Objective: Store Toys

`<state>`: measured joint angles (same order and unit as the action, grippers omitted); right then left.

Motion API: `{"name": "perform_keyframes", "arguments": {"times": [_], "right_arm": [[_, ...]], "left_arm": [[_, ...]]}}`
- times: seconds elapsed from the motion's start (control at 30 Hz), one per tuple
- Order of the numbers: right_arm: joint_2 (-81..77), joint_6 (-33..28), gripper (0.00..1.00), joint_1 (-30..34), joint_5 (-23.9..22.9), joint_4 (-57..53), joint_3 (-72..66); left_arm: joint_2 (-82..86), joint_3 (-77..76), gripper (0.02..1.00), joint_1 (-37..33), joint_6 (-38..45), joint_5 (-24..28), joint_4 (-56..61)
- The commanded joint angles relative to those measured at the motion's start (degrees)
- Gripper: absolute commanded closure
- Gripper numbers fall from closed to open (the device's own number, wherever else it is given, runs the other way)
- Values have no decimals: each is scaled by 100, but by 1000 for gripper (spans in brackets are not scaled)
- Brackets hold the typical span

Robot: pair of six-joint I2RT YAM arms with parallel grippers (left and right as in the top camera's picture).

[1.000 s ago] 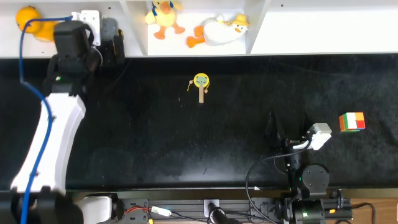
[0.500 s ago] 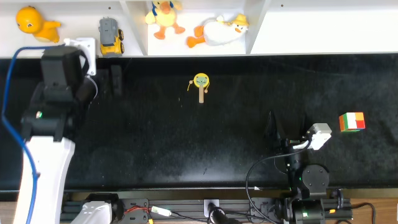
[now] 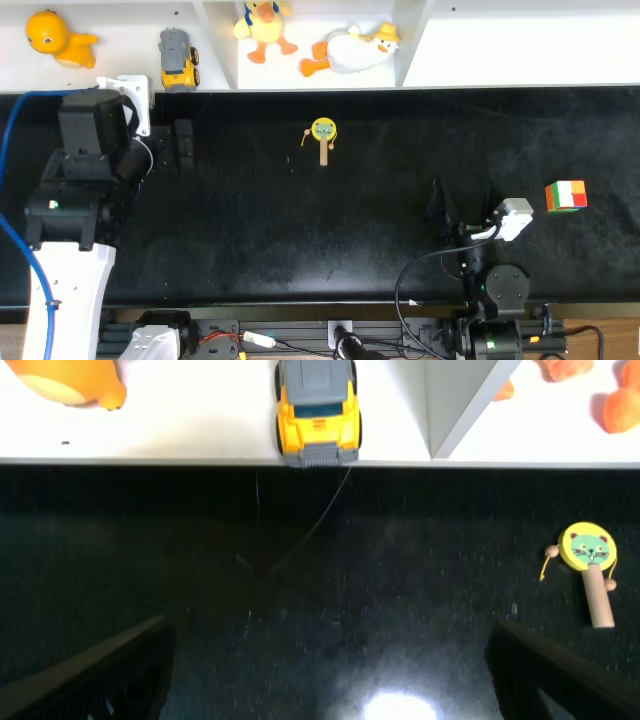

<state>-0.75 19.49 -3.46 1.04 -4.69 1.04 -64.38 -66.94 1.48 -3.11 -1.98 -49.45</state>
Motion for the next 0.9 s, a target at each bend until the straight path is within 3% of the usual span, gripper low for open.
{"name": "perform_keyframes", "arguments": {"times": [0.03, 0.4, 0.53, 0.9], "right_arm": [[2, 24, 5, -28, -50, 26, -76], [2, 24, 7, -28, -50, 26, -76], [2, 24, 7, -26, -50, 26, -76], [2, 24, 5, -28, -50, 26, -76]], "left_arm": [[-4, -101, 20, 20, -146, -22, -122], [459, 190, 20, 22, -149, 9, 197], [1182, 1102, 20, 20, -149, 286, 1196], [3602, 4586, 20, 20, -195, 317, 4350]]}}
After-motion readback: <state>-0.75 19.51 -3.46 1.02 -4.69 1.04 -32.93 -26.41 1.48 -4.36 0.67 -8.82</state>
